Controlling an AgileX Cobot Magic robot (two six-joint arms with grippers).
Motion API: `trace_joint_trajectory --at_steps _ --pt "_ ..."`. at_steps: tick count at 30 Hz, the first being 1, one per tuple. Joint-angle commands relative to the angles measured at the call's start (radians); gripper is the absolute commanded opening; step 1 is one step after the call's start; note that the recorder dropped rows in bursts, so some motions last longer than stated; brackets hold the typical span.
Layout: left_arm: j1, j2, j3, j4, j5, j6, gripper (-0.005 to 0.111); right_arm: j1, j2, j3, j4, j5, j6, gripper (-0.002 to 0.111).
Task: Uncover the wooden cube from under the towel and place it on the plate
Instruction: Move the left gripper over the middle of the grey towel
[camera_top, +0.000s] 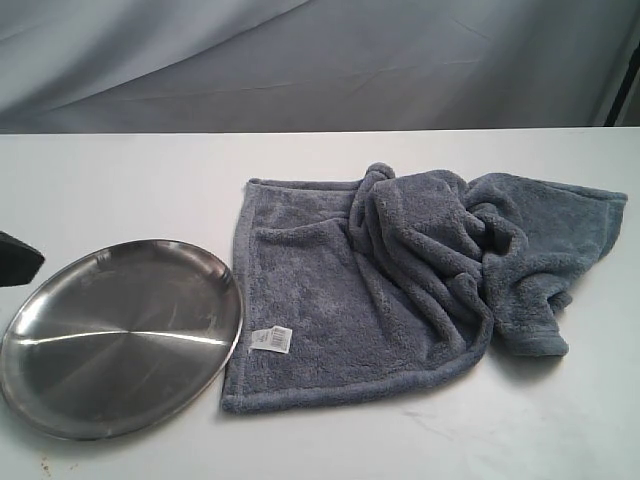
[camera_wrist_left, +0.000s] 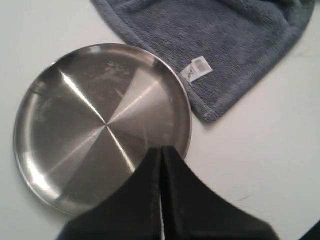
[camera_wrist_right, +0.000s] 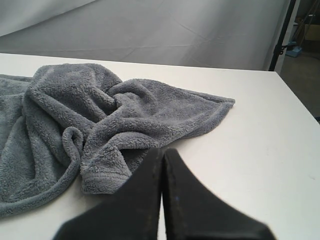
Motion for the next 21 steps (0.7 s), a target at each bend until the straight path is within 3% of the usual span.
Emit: trace_joint_trajectory --at_steps 1,6,9,15,21 --pt "-0.113 0.084 -0.034 0.052 0.015 -0.062 0.000 0.004 -0.007 0.003 0.003 -0.007 0.000 0.000" --pt "-0.273 0.204 -0.087 0.224 0.015 -0.220 0.000 0.004 -0.007 0.003 0.003 -0.007 0.000 0.000" --pt "-0.333 0.283 -0.142 0.224 0.021 -0.275 0.000 0.004 -0.007 0.003 0.003 -0.007 0.000 0.000" --pt "-0.392 0.473 -0.299 0.210 0.111 -0.288 0.000 0.004 -0.007 0.003 0.003 -0.007 0.000 0.000" --pt "-0.394 0.614 -0.453 0.195 0.111 -0.390 0.000 0.004 -0.007 0.003 0.003 -0.007 0.000 0.000"
